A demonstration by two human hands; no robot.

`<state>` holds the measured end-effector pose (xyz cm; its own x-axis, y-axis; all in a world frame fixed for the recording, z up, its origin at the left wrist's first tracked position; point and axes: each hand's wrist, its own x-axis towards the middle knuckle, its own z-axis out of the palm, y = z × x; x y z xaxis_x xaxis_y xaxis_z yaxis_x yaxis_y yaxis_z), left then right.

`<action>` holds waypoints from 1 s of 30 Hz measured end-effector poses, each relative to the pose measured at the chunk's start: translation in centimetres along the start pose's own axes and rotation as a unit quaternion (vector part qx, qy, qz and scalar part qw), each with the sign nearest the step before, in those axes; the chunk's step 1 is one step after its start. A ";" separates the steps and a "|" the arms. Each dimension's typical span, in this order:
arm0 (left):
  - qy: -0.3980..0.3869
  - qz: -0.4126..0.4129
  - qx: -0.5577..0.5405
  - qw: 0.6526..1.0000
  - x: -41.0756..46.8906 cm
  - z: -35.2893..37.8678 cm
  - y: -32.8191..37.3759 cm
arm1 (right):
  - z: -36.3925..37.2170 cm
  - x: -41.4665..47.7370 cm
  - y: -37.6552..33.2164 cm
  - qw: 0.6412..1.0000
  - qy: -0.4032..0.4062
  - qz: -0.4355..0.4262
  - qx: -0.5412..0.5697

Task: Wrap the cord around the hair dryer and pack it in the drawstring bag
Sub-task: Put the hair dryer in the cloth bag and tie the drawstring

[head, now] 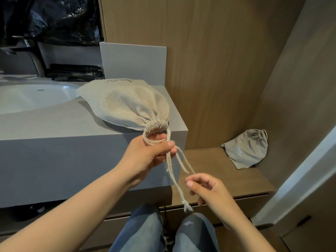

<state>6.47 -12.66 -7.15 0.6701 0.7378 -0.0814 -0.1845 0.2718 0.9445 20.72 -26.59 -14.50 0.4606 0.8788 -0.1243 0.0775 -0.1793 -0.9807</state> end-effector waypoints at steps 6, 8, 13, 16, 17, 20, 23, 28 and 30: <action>-0.019 -0.014 0.072 0.997 -0.7 -1.2 1.8 | 1.3 1.2 -0.2 1.000 -0.010 -0.005 0.016; -0.041 -0.006 0.119 0.992 -0.6 -1.4 2.7 | 2.1 1.6 -0.3 0.999 -0.050 -0.012 0.004; -0.077 0.029 0.190 0.978 -0.1 -1.0 5.7 | 2.9 2.3 -0.9 0.996 -0.078 -0.034 0.024; -0.081 0.035 0.180 0.980 0.5 -0.7 6.8 | 3.1 2.4 -1.5 0.989 -0.137 -0.031 0.043; -0.080 0.037 0.177 0.980 0.6 -0.8 6.9 | 3.1 2.4 -1.8 0.987 -0.153 -0.034 0.046; -0.071 0.047 0.182 0.980 0.6 -1.0 6.7 | 2.5 2.1 -2.3 0.987 -0.141 -0.048 0.065; -0.036 0.076 0.200 0.976 0.2 -1.9 6.0 | 0.4 1.8 -3.0 0.992 -0.071 -0.074 0.074; 0.037 0.128 0.209 0.969 -1.8 -3.5 4.0 | -3.3 0.5 -5.3 0.962 0.056 -0.177 0.200; 0.057 0.143 0.225 0.962 -2.5 -4.0 3.3 | -3.4 0.2 -6.1 0.950 0.062 -0.189 0.239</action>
<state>1.38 -11.13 -5.10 0.5504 0.8126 0.1915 -0.0023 -0.2279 0.9737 23.31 -26.86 -8.05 0.5825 0.7766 0.2398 -0.1390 0.3858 -0.9120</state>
